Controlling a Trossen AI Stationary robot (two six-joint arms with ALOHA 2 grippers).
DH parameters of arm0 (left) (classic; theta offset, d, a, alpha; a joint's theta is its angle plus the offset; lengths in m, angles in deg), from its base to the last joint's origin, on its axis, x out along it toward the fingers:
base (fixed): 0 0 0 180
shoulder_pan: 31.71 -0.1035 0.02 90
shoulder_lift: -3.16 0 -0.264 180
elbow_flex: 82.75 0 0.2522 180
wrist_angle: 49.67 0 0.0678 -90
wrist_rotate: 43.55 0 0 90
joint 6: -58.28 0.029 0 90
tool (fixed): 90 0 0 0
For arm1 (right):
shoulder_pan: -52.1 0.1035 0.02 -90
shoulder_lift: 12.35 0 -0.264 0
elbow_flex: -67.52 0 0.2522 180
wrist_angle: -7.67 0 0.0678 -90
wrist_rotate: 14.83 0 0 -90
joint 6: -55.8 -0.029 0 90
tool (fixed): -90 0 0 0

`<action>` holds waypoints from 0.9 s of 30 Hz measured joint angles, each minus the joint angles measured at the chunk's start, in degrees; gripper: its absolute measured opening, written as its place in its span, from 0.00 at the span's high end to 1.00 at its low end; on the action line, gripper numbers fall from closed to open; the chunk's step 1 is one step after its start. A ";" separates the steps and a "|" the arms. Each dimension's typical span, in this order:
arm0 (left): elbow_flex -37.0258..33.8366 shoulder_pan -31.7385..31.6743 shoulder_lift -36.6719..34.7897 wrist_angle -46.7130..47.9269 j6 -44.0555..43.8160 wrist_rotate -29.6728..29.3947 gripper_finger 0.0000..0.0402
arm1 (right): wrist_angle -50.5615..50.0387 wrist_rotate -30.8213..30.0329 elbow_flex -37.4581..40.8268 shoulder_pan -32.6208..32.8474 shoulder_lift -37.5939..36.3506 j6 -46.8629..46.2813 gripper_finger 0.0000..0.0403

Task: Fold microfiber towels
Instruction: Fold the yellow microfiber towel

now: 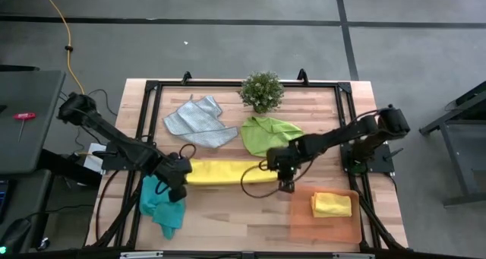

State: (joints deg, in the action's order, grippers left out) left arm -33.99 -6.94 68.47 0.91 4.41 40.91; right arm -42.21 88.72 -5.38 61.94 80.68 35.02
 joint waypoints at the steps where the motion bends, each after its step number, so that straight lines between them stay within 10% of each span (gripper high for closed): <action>1: 0.01 -0.85 -0.17 0.68 -0.03 -0.45 1.00 | -0.26 0.21 0.01 -0.80 0.00 -0.40 1.00; 27: 0.08 -9.07 7.96 2.81 -1.69 -9.87 0.99 | -1.04 -2.60 0.01 -9.11 0.00 -8.94 1.00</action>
State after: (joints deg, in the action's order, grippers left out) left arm -33.92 -16.01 76.43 3.73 2.73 31.04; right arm -43.25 86.12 -5.38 52.83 80.68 26.07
